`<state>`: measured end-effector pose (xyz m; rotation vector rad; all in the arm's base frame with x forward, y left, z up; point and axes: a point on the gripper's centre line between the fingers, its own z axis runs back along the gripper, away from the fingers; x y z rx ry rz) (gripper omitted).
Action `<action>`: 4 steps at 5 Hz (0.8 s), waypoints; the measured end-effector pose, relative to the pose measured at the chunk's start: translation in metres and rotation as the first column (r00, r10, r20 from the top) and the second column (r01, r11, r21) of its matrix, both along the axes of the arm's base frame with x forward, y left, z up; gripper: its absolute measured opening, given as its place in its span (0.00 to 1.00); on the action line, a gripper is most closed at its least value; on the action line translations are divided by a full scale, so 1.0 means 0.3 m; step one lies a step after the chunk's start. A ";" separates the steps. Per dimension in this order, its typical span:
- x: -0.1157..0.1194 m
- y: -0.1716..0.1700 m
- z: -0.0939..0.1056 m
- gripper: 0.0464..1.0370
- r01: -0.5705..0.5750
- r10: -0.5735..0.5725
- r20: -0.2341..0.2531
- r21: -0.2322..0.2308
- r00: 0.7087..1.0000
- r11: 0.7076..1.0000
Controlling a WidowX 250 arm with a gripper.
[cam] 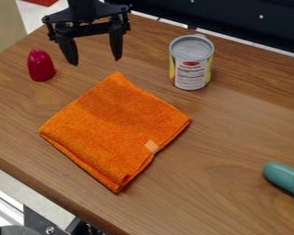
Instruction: Put the orange tea towel on the right side of the table
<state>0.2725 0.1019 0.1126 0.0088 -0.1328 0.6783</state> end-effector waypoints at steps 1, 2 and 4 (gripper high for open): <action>-0.010 -0.005 -0.029 0.96 0.000 0.000 -0.027 -0.010 1.000 1.000; -0.037 -0.027 -0.067 0.96 0.017 -0.017 -0.032 -0.002 0.999 1.000; -0.087 -0.060 -0.102 0.91 0.050 -0.050 -0.019 0.015 0.999 0.999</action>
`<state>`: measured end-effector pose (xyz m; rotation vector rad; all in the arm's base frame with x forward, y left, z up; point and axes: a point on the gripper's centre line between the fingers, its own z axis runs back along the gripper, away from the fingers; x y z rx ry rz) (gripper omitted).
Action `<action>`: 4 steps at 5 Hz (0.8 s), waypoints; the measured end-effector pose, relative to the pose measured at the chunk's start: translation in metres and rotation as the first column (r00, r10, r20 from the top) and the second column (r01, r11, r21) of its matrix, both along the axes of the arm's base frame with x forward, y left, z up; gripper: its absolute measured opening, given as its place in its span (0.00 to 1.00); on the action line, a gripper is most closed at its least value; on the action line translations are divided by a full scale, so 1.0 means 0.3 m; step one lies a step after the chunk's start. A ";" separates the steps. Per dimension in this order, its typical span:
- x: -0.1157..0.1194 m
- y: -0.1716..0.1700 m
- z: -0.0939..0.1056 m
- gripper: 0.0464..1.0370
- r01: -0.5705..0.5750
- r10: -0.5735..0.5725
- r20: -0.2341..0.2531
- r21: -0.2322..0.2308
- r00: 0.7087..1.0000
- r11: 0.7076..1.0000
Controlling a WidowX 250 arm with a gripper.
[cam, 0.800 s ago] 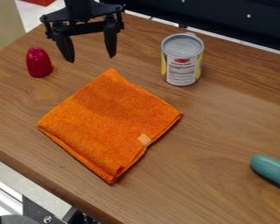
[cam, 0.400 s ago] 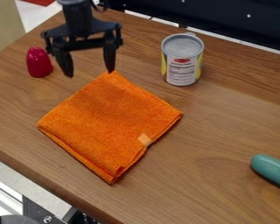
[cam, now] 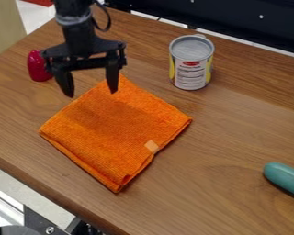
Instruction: Put the orange tea towel on the right side of the table
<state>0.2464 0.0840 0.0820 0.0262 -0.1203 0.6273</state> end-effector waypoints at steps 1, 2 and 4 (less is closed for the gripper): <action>0.005 -0.025 -0.010 0.64 0.022 -0.022 0.010 0.012 1.000 1.000; 0.008 -0.043 -0.022 0.35 0.044 -0.045 0.015 0.030 0.999 0.999; -0.003 -0.079 -0.061 0.01 0.122 -0.124 0.021 0.046 0.992 0.991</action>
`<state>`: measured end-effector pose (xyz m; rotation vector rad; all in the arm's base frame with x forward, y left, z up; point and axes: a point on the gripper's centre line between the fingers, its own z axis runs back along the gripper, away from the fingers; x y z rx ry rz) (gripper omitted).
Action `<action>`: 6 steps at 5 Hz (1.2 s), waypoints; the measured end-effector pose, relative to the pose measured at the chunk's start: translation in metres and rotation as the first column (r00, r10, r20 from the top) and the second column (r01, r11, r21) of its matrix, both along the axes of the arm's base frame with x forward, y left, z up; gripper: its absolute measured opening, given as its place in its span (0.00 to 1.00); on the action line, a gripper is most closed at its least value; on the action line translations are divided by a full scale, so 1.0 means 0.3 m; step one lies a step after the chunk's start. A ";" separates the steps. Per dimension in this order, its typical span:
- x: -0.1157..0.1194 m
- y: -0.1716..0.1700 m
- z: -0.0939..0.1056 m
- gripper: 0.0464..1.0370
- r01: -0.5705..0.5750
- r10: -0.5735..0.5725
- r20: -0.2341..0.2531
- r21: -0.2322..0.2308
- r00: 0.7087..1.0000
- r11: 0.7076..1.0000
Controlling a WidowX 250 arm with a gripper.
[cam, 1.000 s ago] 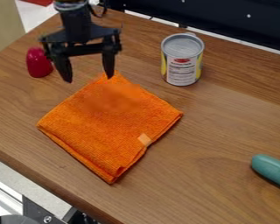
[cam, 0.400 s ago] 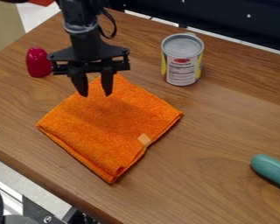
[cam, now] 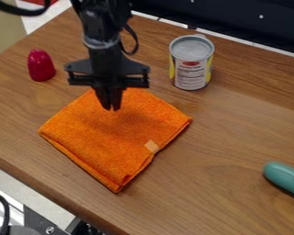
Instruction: Put the orange tea towel on the right side of the table
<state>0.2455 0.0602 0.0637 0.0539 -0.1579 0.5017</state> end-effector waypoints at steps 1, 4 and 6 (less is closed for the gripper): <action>-0.008 -0.003 -0.002 0.01 -0.026 0.025 -0.013 -0.020 1.000 0.999; -0.025 -0.018 -0.061 0.01 0.120 -0.120 -0.014 -0.008 0.993 0.993; -0.021 -0.030 -0.086 0.01 0.107 -0.108 -0.009 -0.023 0.994 0.994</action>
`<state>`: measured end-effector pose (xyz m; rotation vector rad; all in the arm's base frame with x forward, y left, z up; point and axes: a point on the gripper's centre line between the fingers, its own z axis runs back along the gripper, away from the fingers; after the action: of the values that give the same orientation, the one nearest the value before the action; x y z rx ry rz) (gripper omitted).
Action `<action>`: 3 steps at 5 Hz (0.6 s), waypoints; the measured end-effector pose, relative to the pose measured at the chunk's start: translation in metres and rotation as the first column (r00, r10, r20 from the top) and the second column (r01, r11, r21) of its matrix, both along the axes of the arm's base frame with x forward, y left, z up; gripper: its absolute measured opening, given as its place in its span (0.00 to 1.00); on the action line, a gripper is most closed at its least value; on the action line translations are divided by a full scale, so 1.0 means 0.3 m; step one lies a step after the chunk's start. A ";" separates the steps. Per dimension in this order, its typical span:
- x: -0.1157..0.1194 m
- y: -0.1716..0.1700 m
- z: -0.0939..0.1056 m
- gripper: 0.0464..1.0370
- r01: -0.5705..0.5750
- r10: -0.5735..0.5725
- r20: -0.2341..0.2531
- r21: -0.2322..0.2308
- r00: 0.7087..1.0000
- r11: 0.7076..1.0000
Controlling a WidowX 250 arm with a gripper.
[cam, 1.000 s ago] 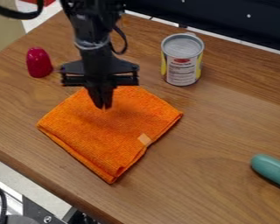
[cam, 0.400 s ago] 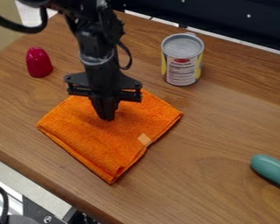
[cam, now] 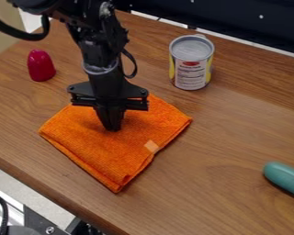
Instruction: Put the orange tea towel on the right side of the table
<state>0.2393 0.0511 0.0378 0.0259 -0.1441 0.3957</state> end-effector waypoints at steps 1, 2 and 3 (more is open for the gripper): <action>0.003 -0.024 -0.010 0.01 0.012 -0.012 0.000 -0.004 1.000 1.000; 0.010 -0.051 -0.009 0.01 -0.007 0.007 0.011 -0.005 1.000 1.000; 0.025 -0.085 -0.010 0.01 -0.013 0.013 0.015 -0.017 1.000 1.000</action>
<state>0.2467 0.0257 0.0348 0.0077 -0.1553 0.4104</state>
